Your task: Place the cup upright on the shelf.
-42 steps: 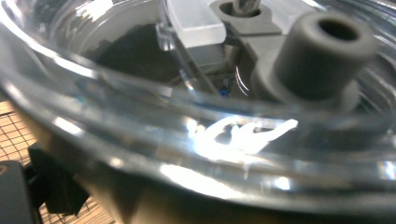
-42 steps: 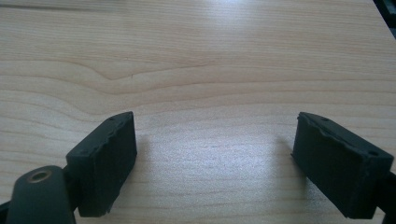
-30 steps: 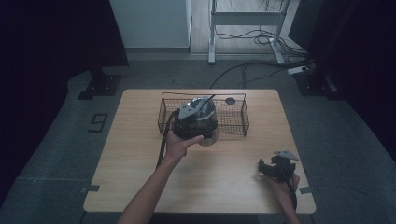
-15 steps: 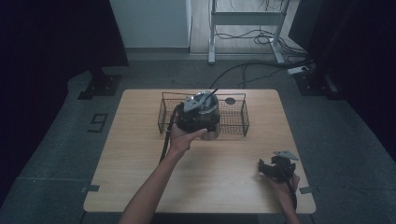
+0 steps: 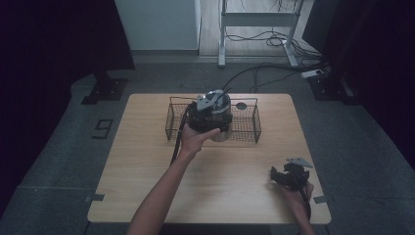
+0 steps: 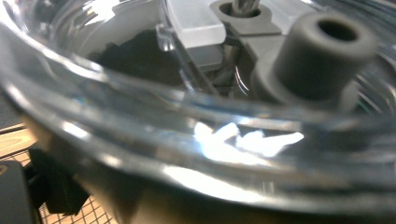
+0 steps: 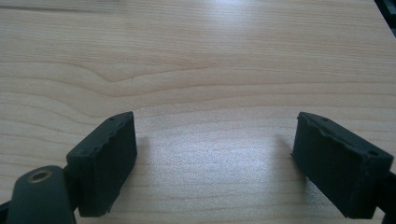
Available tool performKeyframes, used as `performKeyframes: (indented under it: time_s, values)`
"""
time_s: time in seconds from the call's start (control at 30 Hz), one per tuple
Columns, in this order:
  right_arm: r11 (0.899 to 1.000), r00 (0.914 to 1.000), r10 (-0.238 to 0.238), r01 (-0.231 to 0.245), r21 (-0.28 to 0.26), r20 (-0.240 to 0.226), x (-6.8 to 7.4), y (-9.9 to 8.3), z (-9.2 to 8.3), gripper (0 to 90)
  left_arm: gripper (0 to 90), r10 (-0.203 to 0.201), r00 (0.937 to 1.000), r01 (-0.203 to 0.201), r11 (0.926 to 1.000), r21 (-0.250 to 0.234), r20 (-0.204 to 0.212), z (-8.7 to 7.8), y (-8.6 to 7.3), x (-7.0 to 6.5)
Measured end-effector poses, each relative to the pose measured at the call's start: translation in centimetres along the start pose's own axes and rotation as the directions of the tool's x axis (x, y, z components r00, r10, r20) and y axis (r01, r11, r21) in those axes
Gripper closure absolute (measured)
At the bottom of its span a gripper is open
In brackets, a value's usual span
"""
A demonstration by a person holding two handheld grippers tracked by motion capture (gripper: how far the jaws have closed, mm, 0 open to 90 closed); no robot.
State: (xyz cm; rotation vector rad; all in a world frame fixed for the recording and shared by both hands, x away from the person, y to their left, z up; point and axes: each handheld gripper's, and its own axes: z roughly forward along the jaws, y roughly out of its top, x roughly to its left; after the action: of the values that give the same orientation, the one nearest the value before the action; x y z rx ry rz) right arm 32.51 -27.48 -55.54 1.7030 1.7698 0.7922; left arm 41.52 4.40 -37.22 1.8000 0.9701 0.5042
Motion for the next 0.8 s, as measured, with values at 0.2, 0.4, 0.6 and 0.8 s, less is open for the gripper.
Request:
performKeyframes:
  time_s: [0.2, 0.4, 0.6, 0.8]
  values:
    - [1.0, 1.0, 0.0, 0.0, 0.0, 0.001, 0.0, 0.0, 0.0, 13.4, 3.7, -0.005, 0.9999, 0.005, 1.0, 0.0, -0.015, 0.5, 0.1, 0.8]
    - [1.0, 1.0, 0.001, -0.001, 0.0, 0.002, 0.0, 0.0, 0.0, 13.4, 3.7, -0.03, 0.9989, 0.031, 0.9995, 0.006, -0.035, 1.2, 0.3, 2.0]
    - [1.0, 1.0, 0.002, -0.002, 0.0, 0.005, 0.1, 0.1, 0.1, 13.4, 3.7, -0.047, 0.9976, 0.047, 0.9989, 0.003, -0.051, 1.8, 0.5, 2.8]
    - [1.0, 1.0, 0.003, -0.003, -0.001, 0.008, 0.1, 0.1, 0.1, 13.4, 3.7, -0.039, 0.9959, 0.04, 0.9991, 0.011, -0.082, 2.3, 1.0, 3.5]
